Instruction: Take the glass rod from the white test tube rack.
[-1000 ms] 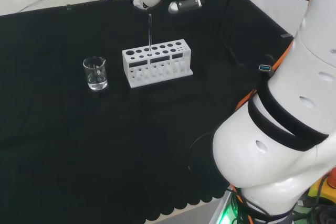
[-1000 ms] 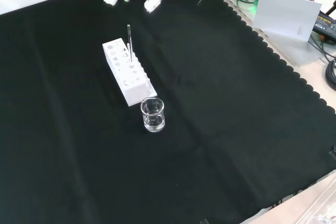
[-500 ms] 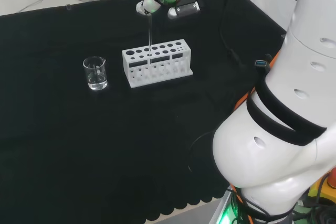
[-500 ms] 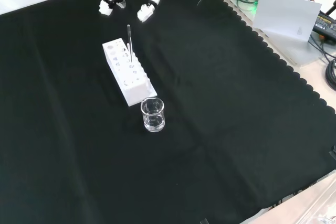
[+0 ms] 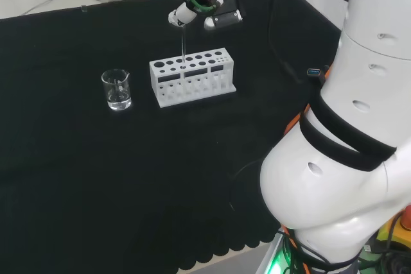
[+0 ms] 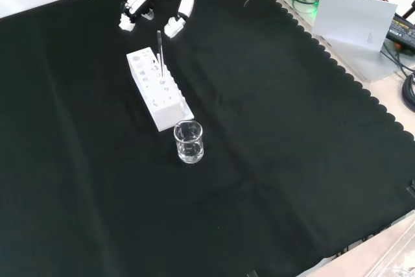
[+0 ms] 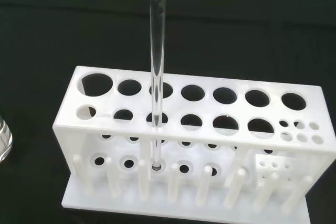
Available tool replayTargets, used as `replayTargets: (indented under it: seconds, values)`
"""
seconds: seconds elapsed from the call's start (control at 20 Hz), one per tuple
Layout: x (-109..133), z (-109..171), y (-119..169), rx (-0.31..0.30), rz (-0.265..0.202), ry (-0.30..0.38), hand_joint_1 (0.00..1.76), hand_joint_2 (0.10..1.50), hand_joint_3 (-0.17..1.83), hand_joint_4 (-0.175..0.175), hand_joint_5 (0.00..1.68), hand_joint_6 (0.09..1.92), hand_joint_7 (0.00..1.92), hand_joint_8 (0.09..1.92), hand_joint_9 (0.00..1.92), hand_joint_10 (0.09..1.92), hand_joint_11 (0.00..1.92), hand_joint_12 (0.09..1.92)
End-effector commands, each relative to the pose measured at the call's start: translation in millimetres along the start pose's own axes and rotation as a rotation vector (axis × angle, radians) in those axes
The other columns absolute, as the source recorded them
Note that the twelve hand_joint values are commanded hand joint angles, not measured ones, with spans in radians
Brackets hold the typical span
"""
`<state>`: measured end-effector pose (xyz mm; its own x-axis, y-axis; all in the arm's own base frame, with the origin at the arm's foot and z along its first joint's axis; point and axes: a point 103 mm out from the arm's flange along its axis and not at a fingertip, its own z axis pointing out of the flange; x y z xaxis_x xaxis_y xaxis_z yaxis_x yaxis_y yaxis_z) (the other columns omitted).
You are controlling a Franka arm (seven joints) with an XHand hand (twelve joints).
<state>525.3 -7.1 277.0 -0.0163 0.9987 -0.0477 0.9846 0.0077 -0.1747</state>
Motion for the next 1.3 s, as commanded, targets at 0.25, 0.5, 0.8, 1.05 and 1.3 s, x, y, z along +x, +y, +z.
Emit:
replayTargets:
  seconds: [0.25, 0.5, 0.8, 1.05, 1.3]
  values:
    - [-4, 34, 9, 0.008, 0.033, -0.012, 0.65, 0.84, 0.49, -0.175, 0.44, 0.09, 0.73, 0.97, 1.13, 0.95, 1.18, 1.17]
    - [-8, 30, 13, -0.013, -0.009, 0.024, 0.75, 0.8, 0.49, -0.175, 0.51, 0.34, 0.91, 1.04, 1.35, 0.96, 1.44, 1.05]
    - [-10, 33, 22, 0.016, -0.005, 0.049, 0.81, 0.79, 0.52, -0.175, 0.48, 0.74, 0.97, 1.12, 1.45, 0.92, 1.58, 0.96]
    - [-8, 40, 24, 0.019, -0.001, 0.04, 0.85, 0.79, 0.52, -0.175, 0.53, 0.85, 1.02, 1.12, 1.55, 0.84, 1.67, 0.88]
    - [-3, 40, 24, 0.015, -0.001, 0.044, 0.97, 0.77, 0.54, -0.175, 0.68, 0.86, 1.08, 1.13, 1.67, 0.72, 1.78, 0.76]
